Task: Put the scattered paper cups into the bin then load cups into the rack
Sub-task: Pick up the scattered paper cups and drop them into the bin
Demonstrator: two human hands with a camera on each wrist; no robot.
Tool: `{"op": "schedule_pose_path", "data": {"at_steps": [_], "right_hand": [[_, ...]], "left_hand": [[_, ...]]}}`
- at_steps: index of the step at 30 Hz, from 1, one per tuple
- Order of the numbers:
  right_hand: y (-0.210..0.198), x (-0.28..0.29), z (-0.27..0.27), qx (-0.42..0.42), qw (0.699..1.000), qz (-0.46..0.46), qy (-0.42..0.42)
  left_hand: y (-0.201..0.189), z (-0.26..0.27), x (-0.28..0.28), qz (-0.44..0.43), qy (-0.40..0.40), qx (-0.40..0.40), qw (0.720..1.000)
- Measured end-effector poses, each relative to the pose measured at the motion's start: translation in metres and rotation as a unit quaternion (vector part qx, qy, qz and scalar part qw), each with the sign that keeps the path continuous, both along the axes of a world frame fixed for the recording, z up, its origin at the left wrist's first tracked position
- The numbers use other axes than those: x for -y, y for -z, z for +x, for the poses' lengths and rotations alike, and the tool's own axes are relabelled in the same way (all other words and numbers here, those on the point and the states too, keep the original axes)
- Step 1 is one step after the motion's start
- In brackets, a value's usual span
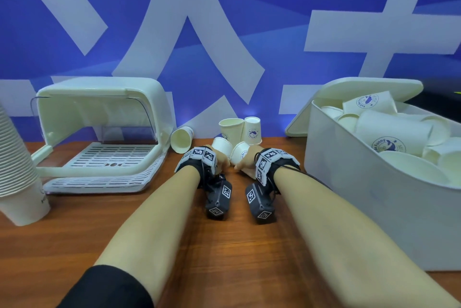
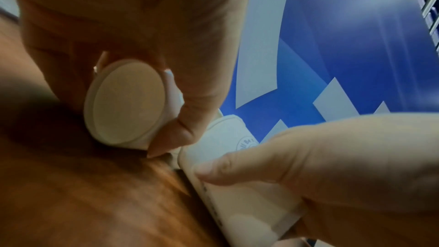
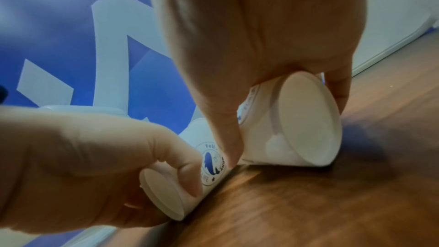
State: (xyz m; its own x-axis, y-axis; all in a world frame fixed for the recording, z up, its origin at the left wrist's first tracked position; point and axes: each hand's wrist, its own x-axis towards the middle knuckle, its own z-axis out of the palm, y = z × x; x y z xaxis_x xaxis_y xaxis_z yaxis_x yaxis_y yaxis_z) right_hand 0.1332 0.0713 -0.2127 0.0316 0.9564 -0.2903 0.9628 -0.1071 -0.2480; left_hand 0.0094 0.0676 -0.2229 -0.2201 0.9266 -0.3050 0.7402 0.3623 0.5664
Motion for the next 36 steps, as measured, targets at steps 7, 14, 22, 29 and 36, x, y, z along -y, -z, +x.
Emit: {"op": "schedule_pose_path", "data": {"at_steps": [7,14,22,29,36], "right_hand": [[0.0,0.021,0.014,-0.077,0.996,0.042,0.0],[-0.017,0.037,0.017,-0.184,0.974,0.113,0.074],[-0.055,0.055,0.028,-0.28,0.932,0.195,0.123],[-0.096,0.076,0.045,-0.346,0.9,0.236,0.121],[-0.132,0.104,0.073,-0.396,0.863,0.281,0.139]], "left_hand": [[0.004,0.001,0.018,0.055,-0.006,0.021,0.998],[-0.008,0.01,0.033,0.137,-0.045,0.143,0.979],[-0.034,0.025,0.035,0.232,-0.079,0.276,0.93],[-0.08,0.048,0.063,0.3,-0.042,0.409,0.861],[-0.109,0.076,0.081,0.368,0.019,0.39,0.844]]}}
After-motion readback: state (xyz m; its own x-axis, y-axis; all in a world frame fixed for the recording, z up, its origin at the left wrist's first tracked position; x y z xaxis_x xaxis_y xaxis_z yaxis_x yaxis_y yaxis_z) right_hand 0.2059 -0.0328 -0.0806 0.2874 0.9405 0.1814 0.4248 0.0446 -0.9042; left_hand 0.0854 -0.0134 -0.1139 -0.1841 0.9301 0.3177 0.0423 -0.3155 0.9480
